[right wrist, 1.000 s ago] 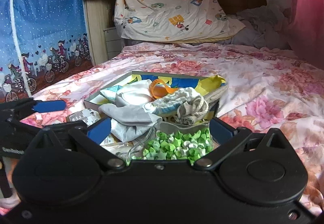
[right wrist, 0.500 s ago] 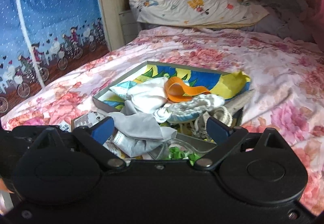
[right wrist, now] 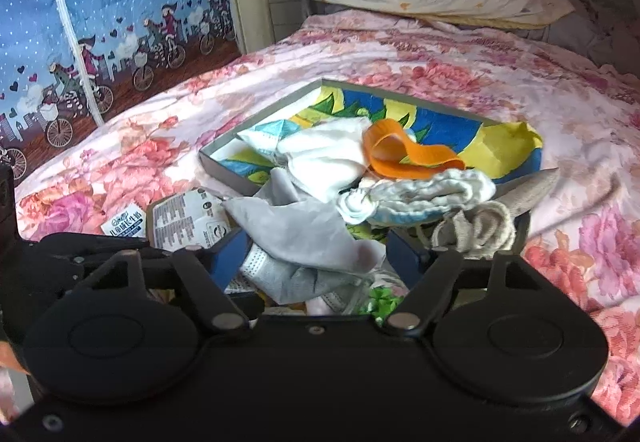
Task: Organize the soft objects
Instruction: 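Grasp a grey cloth with the left gripper while the right gripper grasps another grey cloth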
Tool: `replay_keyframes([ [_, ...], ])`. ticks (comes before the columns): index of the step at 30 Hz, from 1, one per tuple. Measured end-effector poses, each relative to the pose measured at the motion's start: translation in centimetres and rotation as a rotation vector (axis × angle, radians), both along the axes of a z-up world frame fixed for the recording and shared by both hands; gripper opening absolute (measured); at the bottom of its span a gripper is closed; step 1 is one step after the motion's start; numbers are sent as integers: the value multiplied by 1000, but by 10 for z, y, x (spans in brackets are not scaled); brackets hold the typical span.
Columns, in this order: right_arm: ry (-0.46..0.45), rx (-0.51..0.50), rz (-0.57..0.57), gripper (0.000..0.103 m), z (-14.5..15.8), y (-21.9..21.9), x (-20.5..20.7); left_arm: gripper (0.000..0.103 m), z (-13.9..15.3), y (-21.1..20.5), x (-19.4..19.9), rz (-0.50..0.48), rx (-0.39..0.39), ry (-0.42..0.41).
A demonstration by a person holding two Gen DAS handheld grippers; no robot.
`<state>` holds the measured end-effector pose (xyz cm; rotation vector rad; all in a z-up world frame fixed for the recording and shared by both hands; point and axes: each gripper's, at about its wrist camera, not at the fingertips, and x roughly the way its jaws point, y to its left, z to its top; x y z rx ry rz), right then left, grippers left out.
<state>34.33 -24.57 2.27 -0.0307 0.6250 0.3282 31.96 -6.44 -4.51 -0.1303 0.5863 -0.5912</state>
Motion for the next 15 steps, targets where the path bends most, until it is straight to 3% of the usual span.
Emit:
replay_keyframes([
  [9, 68, -4, 8, 52, -12, 15, 19, 31, -3, -4, 2, 34, 33, -27],
  [15, 77, 0, 3, 34, -18, 16, 23, 20, -6, -2, 5, 56, 24, -17],
])
